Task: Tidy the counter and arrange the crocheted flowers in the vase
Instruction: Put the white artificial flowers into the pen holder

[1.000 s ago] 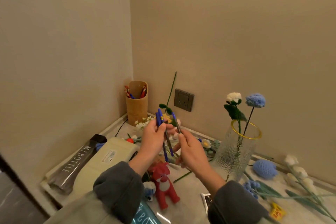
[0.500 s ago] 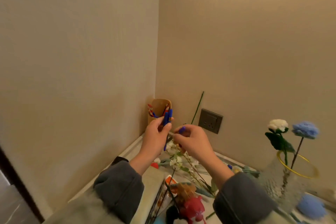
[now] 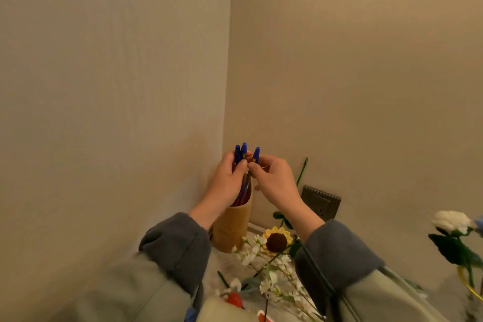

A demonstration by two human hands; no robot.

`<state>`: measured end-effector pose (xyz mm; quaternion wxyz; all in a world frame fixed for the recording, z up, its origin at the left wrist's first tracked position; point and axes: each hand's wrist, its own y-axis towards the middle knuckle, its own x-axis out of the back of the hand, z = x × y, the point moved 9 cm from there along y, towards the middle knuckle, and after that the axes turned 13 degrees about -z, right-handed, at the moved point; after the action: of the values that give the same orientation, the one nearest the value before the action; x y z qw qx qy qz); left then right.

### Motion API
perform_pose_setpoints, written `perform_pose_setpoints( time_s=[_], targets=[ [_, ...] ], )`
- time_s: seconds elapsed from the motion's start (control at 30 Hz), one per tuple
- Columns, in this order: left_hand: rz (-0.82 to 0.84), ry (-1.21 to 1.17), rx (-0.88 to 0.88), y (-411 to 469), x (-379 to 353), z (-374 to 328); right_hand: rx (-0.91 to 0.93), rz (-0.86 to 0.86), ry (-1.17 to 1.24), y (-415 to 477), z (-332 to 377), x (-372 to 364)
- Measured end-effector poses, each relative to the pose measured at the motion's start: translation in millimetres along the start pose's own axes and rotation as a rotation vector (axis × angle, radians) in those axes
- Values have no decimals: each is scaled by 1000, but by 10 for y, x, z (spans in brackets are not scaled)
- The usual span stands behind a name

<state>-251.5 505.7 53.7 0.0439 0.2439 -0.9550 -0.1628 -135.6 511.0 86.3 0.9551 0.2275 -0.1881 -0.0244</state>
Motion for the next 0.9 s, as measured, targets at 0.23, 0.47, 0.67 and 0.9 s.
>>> perform_pose_setpoints(
  time_s=[0.23, 0.47, 0.67, 0.9],
  targets=[
    [74, -7, 88, 137, -128, 574, -29, 14, -158, 131, -599, -332],
    [78, -1, 162, 136, -125, 928, -68, 116, -301, 39, -1027, -548],
    [42, -14, 125, 56, -49, 732, -111, 7, -232, -87, -1079, -272],
    [46, -140, 102, -451, -163, 138, -132, -81, -104, -467, -876, 344]
  ],
)
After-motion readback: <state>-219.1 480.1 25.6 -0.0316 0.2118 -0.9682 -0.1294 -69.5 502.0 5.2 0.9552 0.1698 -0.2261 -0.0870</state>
